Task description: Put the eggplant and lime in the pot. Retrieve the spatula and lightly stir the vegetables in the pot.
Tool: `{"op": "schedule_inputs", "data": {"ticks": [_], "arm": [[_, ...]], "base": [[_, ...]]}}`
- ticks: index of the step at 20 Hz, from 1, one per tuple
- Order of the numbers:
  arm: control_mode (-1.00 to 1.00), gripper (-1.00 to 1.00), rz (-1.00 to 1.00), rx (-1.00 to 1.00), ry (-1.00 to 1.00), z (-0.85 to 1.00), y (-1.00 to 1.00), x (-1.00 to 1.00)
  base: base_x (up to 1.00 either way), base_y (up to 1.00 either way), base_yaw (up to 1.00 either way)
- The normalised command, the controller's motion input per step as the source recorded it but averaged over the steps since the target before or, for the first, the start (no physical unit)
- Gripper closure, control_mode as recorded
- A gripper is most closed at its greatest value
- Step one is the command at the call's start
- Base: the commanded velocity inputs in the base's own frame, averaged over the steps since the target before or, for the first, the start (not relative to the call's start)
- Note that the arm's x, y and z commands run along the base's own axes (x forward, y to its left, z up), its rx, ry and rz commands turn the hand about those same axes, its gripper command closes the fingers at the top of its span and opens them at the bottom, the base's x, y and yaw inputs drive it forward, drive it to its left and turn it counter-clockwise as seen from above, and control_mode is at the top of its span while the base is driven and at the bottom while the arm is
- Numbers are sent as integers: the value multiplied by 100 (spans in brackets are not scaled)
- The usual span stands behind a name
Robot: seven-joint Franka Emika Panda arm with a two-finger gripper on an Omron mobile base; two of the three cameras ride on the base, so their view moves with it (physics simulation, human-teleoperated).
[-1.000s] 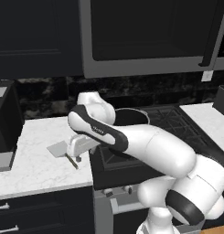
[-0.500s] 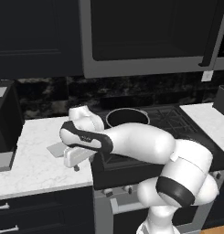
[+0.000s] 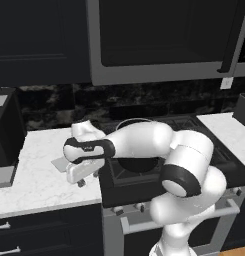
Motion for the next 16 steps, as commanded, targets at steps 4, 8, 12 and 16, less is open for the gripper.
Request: {"op": "schedule_inputs", "data": {"ticks": [4,8,12,16], "arm": [[-100,-100,0,-5,0,-39,27,31],[-100,-100,0,-4,0,-32,18,39],[-100,-100,-1,-4,0,-19,5,41],[-100,-100,0,-1,0,-34,2,36]], "base": [[0,0,0],[0,0,0],[0,0,0],[0,0,0]]}}
